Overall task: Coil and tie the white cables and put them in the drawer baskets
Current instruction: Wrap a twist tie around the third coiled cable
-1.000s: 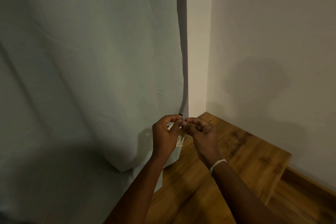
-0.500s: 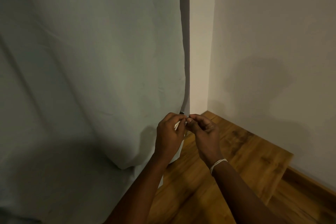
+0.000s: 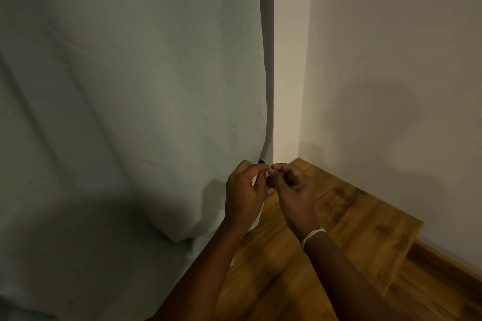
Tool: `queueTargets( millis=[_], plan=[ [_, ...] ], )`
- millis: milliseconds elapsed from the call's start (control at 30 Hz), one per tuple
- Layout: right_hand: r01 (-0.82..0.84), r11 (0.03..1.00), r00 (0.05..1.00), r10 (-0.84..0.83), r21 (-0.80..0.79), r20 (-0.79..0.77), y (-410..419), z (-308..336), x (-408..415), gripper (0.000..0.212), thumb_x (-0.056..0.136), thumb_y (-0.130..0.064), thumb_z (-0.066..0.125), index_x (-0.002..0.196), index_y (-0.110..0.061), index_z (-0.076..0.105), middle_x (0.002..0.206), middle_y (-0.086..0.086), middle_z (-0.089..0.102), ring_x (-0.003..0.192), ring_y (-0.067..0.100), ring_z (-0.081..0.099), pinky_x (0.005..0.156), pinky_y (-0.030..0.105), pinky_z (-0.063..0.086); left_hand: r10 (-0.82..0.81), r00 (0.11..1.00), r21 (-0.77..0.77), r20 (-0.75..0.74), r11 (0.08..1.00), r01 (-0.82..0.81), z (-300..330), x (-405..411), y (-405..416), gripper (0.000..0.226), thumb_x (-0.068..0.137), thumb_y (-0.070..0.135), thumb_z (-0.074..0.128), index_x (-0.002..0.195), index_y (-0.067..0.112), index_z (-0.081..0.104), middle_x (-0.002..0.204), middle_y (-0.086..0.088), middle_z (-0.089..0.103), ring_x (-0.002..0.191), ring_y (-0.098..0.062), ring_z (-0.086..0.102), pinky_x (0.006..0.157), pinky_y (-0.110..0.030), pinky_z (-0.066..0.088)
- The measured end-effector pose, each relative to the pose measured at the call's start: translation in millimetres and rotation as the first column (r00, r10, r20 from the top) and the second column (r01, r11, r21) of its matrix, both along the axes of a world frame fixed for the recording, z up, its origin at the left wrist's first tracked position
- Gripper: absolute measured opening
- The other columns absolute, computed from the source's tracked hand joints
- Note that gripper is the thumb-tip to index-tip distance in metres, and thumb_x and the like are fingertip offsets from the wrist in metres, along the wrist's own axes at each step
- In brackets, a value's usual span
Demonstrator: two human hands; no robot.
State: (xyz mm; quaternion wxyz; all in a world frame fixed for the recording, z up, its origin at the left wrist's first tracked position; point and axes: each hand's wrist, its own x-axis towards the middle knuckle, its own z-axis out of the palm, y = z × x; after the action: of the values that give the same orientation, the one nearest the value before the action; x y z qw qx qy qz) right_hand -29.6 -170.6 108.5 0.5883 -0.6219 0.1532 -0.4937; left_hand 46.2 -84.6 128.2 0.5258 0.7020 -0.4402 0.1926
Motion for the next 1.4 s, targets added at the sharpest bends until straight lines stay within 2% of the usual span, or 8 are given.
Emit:
queueTargets(
  millis=[100,367,633,900,1000,1167,1400],
  plan=[
    [0.000,1.000,1.000,0.000,-0.013,-0.010,-1.0,-0.8,1.6,0.016,0.092,-0.007,0.068,0.106,-0.005,0.074,0.094,0.007,0.076,0.089,0.024,0.074,0.081,0.047,0.062,0.012,1.000,0.007,0.001,1.000,-0.012,-3.1,2.2,-0.7,0.018,0.094,0.020,0.062,0.104,0.010,0.074,0.092,-0.003,0.070,0.081,-0.011,0.066,0.072,-0.019,0.056],
    [-0.019,1.000,1.000,0.019,0.009,0.013,0.0,-1.7,-0.7,0.015,0.091,-0.006,0.068,0.105,-0.004,0.075,0.091,0.005,0.076,0.088,0.022,0.074,0.081,0.039,0.063,0.026,0.999,0.000,-0.023,1.000,-0.026,-5.0,2.3,0.4,0.018,0.093,0.019,0.065,0.106,0.011,0.074,0.092,-0.001,0.071,0.081,-0.007,0.064,0.072,-0.006,0.049],
    [-0.050,0.999,0.999,0.050,0.021,0.016,-0.4,0.6,-1.4,0.016,0.093,-0.005,0.066,0.105,-0.007,0.075,0.091,0.002,0.077,0.089,0.020,0.074,0.081,0.036,0.063,0.023,1.000,-0.016,-0.012,1.000,-0.023,-2.4,2.6,-1.1,0.017,0.092,0.019,0.065,0.104,0.010,0.074,0.090,-0.002,0.071,0.080,-0.008,0.065,0.072,-0.013,0.053],
    [-0.039,0.999,0.999,0.039,0.013,0.011,0.3,-0.8,1.5,0.016,0.093,-0.007,0.067,0.107,-0.007,0.075,0.095,0.005,0.077,0.092,0.022,0.074,0.084,0.043,0.062,0.042,0.999,0.002,0.019,0.999,-0.042,-0.6,2.0,0.4,0.016,0.092,0.017,0.065,0.104,0.011,0.074,0.092,-0.002,0.072,0.081,-0.004,0.063,0.074,-0.005,0.048],
    [-0.045,0.999,0.999,0.045,-0.005,-0.012,-0.5,-1.6,2.5,0.016,0.093,-0.008,0.066,0.106,-0.008,0.075,0.095,0.003,0.077,0.091,0.021,0.074,0.083,0.042,0.062,0.041,0.999,0.013,0.028,0.999,-0.041,-3.3,3.7,1.2,0.016,0.092,0.016,0.066,0.104,0.011,0.074,0.091,-0.002,0.071,0.079,-0.005,0.063,0.071,-0.008,0.049],
    [-0.101,0.995,0.994,0.102,0.018,-0.039,-3.0,-0.5,2.1,0.015,0.092,-0.006,0.068,0.104,-0.007,0.076,0.092,0.005,0.078,0.088,0.021,0.074,0.081,0.036,0.063,0.042,0.999,0.015,0.019,0.999,-0.042,-6.9,5.6,3.5,0.014,0.091,0.015,0.066,0.101,0.010,0.074,0.089,-0.003,0.071,0.078,-0.007,0.064,0.070,-0.009,0.050],
    [-0.313,0.935,0.946,0.323,0.165,-0.037,-18.4,7.7,-3.0,0.017,0.088,0.001,0.068,0.103,-0.003,0.075,0.095,0.015,0.078,0.087,0.029,0.075,0.078,0.033,0.062,0.034,0.999,0.025,-0.008,0.999,-0.034,-7.6,9.6,5.8,0.012,0.092,0.015,0.066,0.098,0.010,0.074,0.087,0.000,0.069,0.075,-0.008,0.063,0.068,-0.005,0.048]
  ],
)
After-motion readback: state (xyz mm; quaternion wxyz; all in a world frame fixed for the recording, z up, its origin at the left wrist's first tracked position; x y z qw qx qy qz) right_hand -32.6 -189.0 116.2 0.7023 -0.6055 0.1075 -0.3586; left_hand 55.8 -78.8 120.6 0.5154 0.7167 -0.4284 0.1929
